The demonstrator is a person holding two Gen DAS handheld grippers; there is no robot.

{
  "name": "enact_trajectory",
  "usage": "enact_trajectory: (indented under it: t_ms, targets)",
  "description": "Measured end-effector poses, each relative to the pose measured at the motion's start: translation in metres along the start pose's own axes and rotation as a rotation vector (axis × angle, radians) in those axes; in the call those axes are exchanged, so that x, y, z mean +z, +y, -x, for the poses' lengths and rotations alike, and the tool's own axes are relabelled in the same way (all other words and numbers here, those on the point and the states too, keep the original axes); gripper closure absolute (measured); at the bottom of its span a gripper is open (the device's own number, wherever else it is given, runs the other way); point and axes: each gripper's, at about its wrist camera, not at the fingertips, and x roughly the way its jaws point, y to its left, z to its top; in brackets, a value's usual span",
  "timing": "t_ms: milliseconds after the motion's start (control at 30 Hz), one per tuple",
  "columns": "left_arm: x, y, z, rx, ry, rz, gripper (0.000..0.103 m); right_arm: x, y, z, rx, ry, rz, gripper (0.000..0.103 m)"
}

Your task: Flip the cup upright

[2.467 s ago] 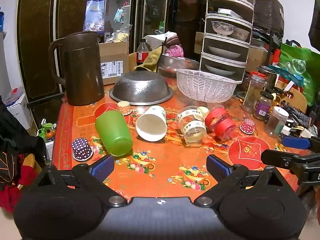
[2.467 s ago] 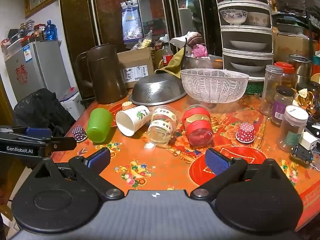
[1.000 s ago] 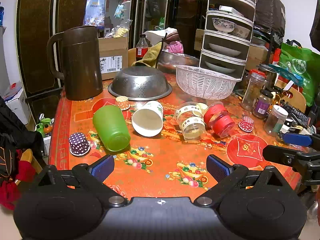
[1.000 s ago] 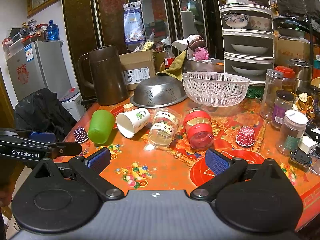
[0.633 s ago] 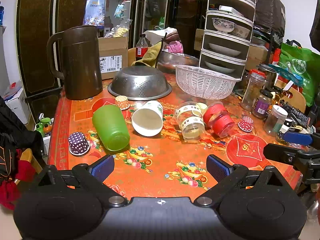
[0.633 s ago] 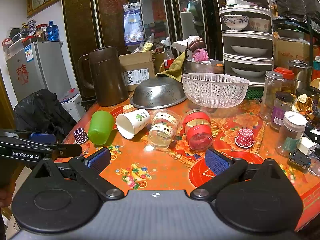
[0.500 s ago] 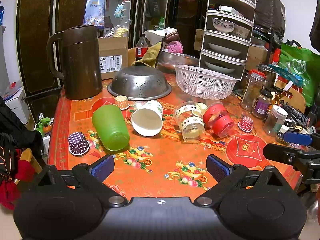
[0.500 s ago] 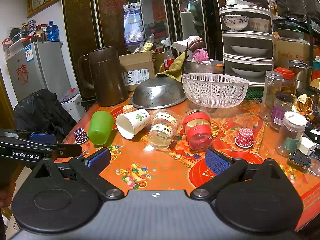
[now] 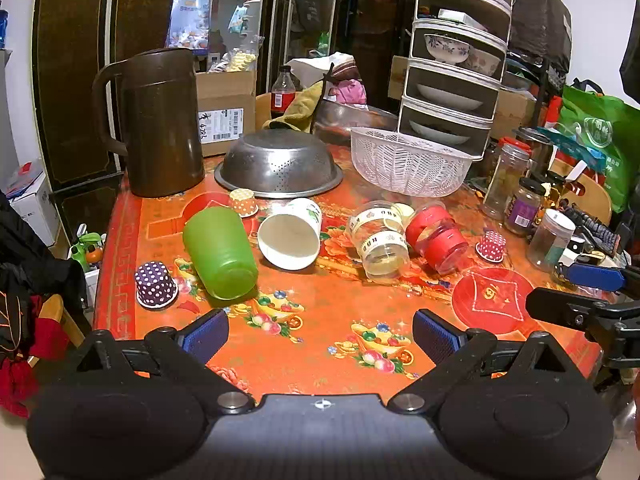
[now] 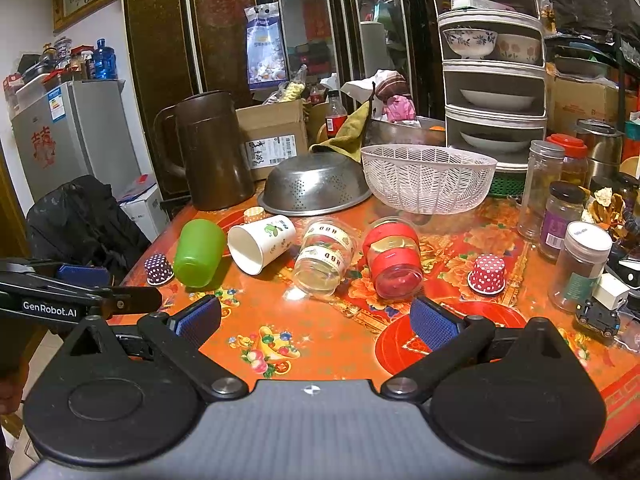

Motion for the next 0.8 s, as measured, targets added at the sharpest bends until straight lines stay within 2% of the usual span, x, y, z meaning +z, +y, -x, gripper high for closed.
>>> enact_trajectory:
  t_ms: [800]
  targets:
    - [0.0034,-0.0029,-0.0041,0.010,0.023,0.002,0.003,-0.0015,-0.0073,0.0015,-0.002,-0.001,-0.013,0.001]
